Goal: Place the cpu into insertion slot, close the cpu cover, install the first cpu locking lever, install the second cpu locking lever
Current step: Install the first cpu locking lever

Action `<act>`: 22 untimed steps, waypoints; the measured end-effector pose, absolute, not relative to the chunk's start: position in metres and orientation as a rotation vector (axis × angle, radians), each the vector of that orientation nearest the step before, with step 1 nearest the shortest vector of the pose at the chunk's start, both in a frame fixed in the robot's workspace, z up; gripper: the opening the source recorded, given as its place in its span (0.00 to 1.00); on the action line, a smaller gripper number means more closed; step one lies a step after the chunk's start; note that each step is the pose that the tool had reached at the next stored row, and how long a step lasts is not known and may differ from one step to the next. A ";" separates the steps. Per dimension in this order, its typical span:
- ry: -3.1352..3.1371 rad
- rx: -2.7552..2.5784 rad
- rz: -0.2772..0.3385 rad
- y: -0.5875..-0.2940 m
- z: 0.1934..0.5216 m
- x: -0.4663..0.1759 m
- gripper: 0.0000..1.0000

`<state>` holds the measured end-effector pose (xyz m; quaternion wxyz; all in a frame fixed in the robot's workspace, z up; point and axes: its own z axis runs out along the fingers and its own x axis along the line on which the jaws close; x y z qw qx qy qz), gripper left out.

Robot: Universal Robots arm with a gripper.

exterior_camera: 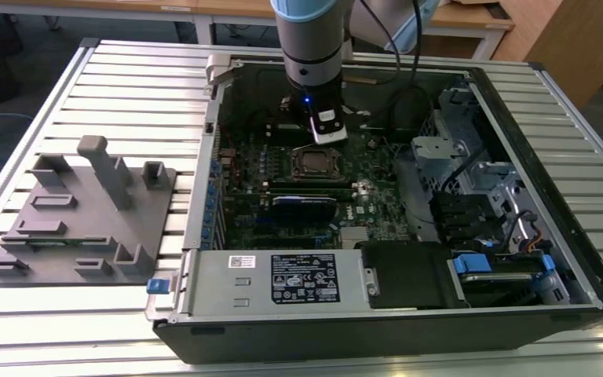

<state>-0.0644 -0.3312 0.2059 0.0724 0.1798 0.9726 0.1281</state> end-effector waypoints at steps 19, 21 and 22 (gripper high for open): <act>2.930 0.433 0.386 -0.331 0.203 -0.065 0.10; 2.930 0.433 0.386 -0.331 0.203 -0.065 0.10; 2.930 0.432 0.386 -0.330 0.203 -0.066 0.10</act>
